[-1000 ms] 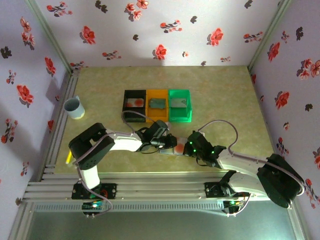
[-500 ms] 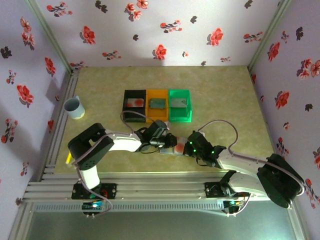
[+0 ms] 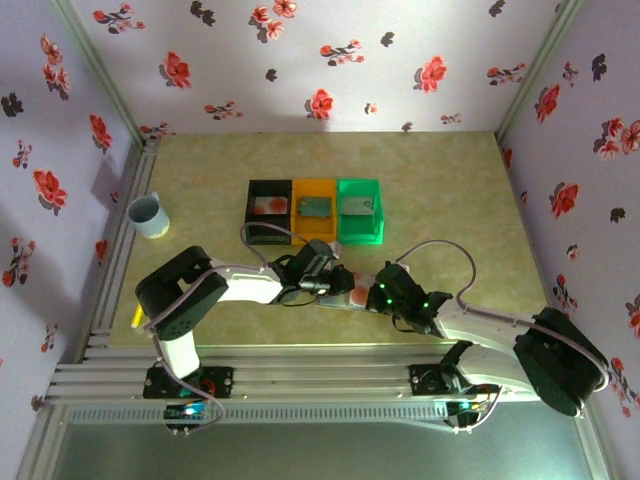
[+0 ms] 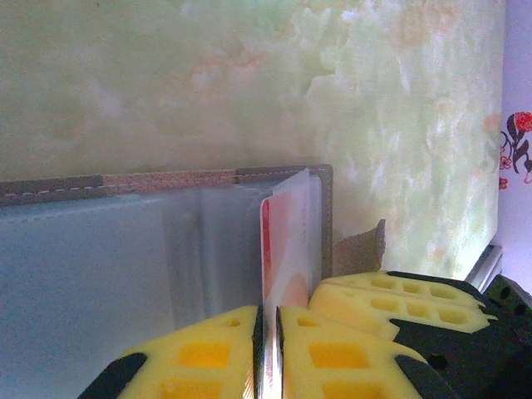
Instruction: Take the credit cards out of the card holder
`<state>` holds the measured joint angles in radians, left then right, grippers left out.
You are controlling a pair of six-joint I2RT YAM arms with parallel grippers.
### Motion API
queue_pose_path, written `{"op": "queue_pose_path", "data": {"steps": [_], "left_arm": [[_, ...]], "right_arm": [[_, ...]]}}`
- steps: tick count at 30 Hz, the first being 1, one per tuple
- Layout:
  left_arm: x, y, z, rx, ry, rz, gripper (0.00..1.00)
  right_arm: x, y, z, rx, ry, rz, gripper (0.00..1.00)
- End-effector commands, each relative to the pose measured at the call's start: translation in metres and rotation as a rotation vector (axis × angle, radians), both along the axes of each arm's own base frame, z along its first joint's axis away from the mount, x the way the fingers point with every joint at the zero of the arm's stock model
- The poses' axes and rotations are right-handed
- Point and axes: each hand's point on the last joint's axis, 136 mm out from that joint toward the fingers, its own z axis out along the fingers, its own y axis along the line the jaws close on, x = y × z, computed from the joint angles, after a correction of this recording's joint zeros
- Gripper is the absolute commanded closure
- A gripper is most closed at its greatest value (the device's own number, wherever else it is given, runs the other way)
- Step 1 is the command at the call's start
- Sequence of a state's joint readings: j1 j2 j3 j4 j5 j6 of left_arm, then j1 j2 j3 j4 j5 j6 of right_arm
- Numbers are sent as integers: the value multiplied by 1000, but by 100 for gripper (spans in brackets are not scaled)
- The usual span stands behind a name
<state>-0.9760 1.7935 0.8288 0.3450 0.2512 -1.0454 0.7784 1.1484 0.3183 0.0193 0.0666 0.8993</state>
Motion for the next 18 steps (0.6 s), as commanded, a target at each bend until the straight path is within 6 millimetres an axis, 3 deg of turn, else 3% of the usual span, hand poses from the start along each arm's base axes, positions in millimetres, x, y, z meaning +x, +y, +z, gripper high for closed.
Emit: {"op": "queue_pose_path", "data": {"steps": [1,18], "left_arm": [[1,-6,10,-53,-6,-11,88],[1,-3,8,-54,-3,-7,100]], "right_arm": [[-11,-10,-17,-37,58,-4,100],[-11,-11,-14,-39,50,-2,100]]}}
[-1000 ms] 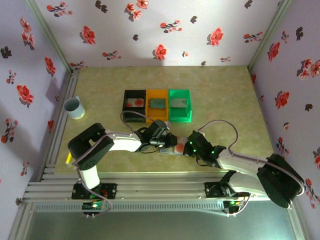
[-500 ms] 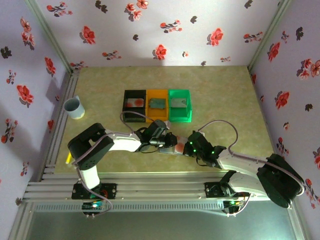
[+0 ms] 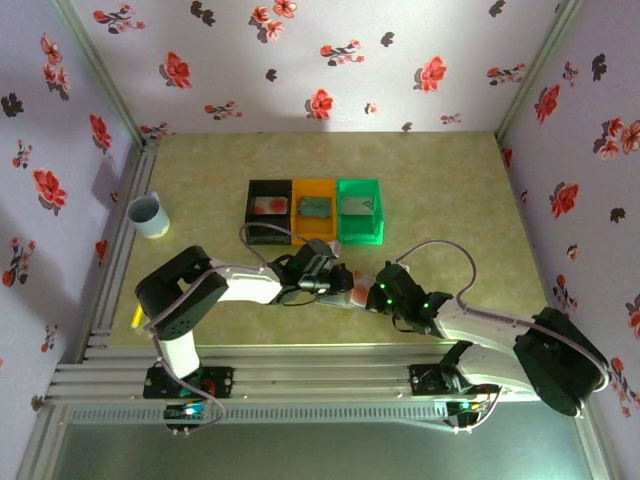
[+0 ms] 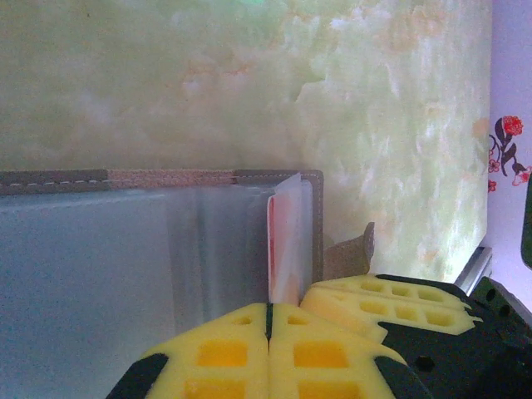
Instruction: Take the credit cards out of the card holder
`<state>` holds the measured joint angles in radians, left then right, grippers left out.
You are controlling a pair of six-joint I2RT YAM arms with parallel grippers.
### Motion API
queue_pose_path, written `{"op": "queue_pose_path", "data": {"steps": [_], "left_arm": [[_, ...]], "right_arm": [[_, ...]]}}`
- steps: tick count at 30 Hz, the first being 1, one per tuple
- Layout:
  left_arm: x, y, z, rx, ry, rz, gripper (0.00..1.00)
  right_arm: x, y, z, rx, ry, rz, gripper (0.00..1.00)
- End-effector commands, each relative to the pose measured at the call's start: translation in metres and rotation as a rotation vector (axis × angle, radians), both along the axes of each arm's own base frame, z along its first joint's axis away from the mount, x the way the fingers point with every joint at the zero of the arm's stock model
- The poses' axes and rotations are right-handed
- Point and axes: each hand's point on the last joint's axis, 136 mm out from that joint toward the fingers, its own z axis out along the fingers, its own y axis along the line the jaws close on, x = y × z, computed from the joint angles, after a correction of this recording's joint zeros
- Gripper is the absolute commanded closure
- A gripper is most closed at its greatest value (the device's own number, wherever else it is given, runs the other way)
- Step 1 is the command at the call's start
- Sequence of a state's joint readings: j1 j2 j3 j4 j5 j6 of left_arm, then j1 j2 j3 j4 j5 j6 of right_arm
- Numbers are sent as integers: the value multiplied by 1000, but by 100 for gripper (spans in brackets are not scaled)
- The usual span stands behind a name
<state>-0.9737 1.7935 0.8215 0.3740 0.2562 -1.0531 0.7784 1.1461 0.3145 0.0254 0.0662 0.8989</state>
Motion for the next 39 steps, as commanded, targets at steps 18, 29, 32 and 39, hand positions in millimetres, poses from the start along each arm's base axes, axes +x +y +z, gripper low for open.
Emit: {"op": "queue_pose_path", "data": {"steps": [18,29,32,39], "left_arm": [[-1,12,1,-25,7,8,100],[-1,13,2,-38,6,13,100],[-2,14,1,-37,6,12,100],[-1,15,2,-49,8,22,100]], "right_arm": [[-10,-15,7,-14,9,-5,100],[1,9,33,117,-74,41,100],[4,10,32,103,-70,33,100],[10,16,21,79,-28,30,100]]}}
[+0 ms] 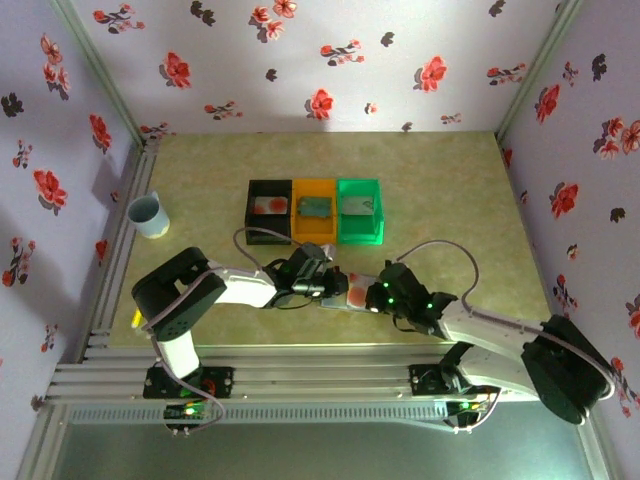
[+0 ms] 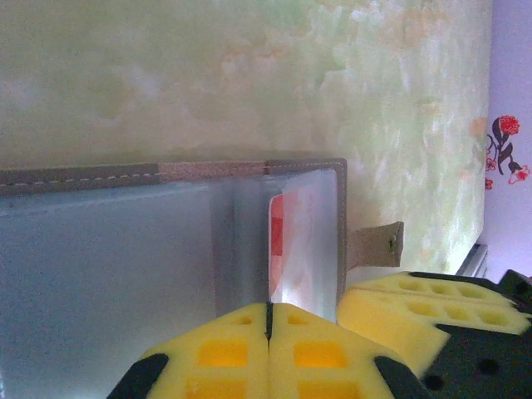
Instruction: Take the credit cards out of the card holder
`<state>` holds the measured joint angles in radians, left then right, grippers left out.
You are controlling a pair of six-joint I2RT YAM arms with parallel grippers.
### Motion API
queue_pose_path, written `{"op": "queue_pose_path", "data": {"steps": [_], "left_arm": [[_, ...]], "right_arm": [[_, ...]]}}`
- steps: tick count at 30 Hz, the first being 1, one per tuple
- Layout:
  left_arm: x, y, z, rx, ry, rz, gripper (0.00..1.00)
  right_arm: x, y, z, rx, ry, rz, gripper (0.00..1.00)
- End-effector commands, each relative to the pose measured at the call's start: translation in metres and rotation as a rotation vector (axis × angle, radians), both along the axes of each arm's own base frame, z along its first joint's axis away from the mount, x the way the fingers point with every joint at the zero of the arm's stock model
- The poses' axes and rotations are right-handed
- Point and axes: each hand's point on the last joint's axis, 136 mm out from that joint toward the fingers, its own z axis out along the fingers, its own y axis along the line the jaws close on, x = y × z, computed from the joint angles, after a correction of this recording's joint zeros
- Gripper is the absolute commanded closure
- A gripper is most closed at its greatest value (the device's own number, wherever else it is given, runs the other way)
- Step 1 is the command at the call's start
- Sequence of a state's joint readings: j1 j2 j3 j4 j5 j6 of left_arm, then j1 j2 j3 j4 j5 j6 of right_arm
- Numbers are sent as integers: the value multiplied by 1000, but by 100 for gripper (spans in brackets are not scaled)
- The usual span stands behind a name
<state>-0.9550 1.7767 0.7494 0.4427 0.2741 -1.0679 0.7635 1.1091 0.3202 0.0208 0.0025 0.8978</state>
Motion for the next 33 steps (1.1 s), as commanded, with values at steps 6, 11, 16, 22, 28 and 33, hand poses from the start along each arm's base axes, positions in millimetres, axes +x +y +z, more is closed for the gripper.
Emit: {"op": "queue_pose_path", "data": {"steps": [6,11,16,22,28,33], "left_arm": [[1,5,8,-28,-7,13,100],[2,7,8,-33,-7,18,100],[4,8,10,-38,-9,25,100],[6,12,11,-42,-11,33,100],[7,16,15,-52,-15,40,100],[8,20,18,-57,-18,48,100]], "right_arm": [[13,-1,-4,-29,-5,-46,100],[10,-10,-16,-58,23,-72,100],[8,-16,-21,-74,28,-89,100],[5,-23,-26,-86,38,-100,100],[4,-24,-27,-87,46,-101,100],[3,-23,-27,-83,46,-95,100]]}}
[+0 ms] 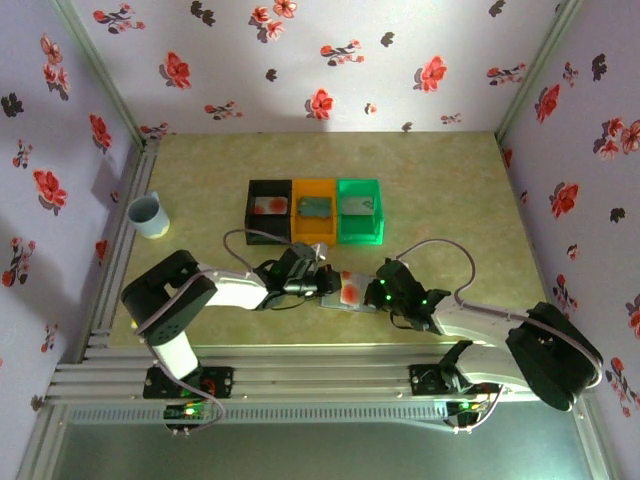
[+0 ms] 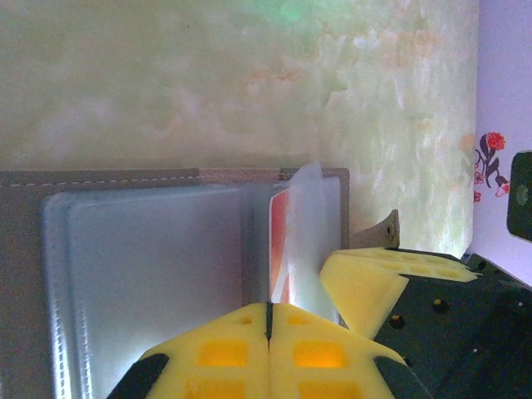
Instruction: Take the credit cards out of the card holder
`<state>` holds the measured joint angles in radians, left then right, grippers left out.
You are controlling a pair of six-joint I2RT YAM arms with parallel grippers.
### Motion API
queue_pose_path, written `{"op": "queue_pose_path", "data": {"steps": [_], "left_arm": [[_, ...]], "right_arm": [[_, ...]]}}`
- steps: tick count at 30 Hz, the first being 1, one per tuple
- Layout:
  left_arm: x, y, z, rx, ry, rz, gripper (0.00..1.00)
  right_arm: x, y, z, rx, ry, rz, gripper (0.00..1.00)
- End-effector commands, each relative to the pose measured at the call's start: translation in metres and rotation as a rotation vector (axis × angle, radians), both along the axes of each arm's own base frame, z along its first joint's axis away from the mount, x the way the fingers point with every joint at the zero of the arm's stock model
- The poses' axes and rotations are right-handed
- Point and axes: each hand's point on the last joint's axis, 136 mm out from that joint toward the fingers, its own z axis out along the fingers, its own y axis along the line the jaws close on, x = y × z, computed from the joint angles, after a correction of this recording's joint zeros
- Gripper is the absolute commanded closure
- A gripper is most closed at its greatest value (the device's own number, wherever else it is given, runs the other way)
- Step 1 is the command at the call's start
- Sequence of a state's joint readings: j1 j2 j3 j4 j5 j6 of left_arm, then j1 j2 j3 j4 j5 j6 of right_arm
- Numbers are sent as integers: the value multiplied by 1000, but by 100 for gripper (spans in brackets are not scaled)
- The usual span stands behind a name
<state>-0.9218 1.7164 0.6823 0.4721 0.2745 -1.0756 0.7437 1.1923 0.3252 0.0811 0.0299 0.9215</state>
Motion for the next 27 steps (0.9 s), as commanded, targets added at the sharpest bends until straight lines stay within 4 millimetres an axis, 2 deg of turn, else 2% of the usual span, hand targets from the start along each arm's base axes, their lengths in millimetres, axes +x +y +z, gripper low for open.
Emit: {"op": "queue_pose_path", "data": {"steps": [1,17,27], "left_arm": [[3,3,12,-36,-12,12,100],[3,13,18,-64,-12,9,100],[3,20,30,-91,-25,8,100]], "right_arm": [[-8,-19,-16,-66,39,-38,100],[-7,-15,-7,-43,26,-10,100],[-7,-8,-2,-20,21,21,100]]}}
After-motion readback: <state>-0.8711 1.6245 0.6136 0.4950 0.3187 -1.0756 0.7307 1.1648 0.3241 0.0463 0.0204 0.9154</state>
